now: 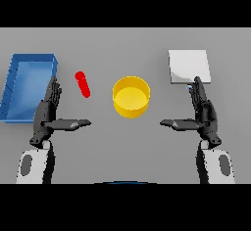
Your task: Pick up the red beaker and tilt it to pour out 1 green nut into yellow bowl. Pick up the yellow bowl and place it on the metallic measuring scale.
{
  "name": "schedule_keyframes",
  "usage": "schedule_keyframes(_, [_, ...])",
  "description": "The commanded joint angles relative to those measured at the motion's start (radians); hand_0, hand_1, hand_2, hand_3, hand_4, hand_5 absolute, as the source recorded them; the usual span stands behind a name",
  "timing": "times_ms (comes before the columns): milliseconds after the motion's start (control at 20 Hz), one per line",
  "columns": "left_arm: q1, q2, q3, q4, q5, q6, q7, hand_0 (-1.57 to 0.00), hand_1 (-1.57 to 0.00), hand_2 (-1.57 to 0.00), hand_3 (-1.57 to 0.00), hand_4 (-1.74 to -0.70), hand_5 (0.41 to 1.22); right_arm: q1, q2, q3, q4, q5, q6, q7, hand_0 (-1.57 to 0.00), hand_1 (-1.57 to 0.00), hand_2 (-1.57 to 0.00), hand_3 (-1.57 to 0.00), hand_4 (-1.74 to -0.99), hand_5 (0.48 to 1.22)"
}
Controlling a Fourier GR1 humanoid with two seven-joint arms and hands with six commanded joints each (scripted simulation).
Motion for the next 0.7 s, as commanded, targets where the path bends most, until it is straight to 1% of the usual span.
schedule_keyframes(0, [0.004, -0.001, -0.002, -0.003, 0.000, 0.000, -0.002, 0.00, 0.00, 0.00, 0.00, -1.20, 0.677, -0.001, 0.002, 0.001, 0.001, 0.001, -0.002, 0.001, 0.00, 0.00, 0.00, 0.00, -1.177, 0.572])
schedule_keyframes(250, [0.042, -0.012, -0.021, -0.035, -0.006, -0.002, -0.017, 0.00, 0.00, 0.00, 0.00, -1.20, 0.677, -0.018, 0.009, 0.005, 0.005, 0.005, -0.009, 0.004, 0.00, 0.00, 0.00, 0.00, -1.177, 0.572])
schedule_keyframes(300, [0.077, 0.015, -0.052, -0.079, -0.044, -0.015, -0.036, 0.00, 0.00, 0.00, 0.00, -1.20, 0.677, 0.004, -0.029, 0.033, -0.011, 0.085, -0.024, -0.025, 0.00, 0.00, 0.00, 0.00, -1.177, 0.572])
schedule_keyframes(350, [0.101, 0.025, -0.080, -0.111, -0.072, -0.022, -0.039, 0.00, 0.00, 0.00, 0.00, -1.20, 0.677, 0.029, -0.036, 0.070, -0.034, 0.143, -0.035, -0.044, 0.00, 0.00, 0.00, 0.00, -1.178, 0.573])
schedule_keyframes(400, [0.104, 0.039, -0.086, -0.133, -0.084, -0.025, -0.024, 0.00, 0.00, 0.00, 0.00, -1.20, 0.677, 0.039, -0.052, 0.079, -0.047, 0.170, -0.037, -0.048, 0.00, 0.00, 0.00, 0.00, -1.183, 0.576])
schedule_keyframes(450, [0.110, 0.042, -0.099, -0.146, -0.097, -0.025, -0.010, 0.00, 0.00, 0.00, 0.00, -1.20, 0.674, 0.040, -0.053, 0.085, -0.051, 0.177, -0.036, -0.046, 0.00, 0.00, 0.00, 0.00, -1.190, 0.579])
schedule_keyframes(500, [0.126, 0.043, -0.109, -0.157, -0.110, -0.025, -0.001, 0.00, 0.00, 0.00, 0.00, -1.20, 0.672, 0.027, -0.061, 0.086, -0.047, 0.186, -0.037, -0.031, 0.00, 0.00, 0.00, 0.00, -1.193, 0.582])
schedule_keyframes(600, [0.146, 0.057, -0.107, -0.177, -0.104, -0.033, 0.009, 0.00, 0.00, 0.00, 0.00, -1.19, 0.663, 0.042, -0.067, 0.095, -0.067, 0.188, -0.027, -0.043, 0.00, 0.00, 0.00, 0.00, -1.196, 0.584])
schedule_keyframes(650, [0.152, 0.053, -0.116, -0.186, -0.112, -0.032, 0.015, 0.00, 0.00, 0.00, 0.00, -1.18, 0.660, 0.046, -0.063, 0.096, -0.081, 0.174, -0.018, -0.039, 0.00, 0.00, 0.00, 0.00, -1.206, 0.585])
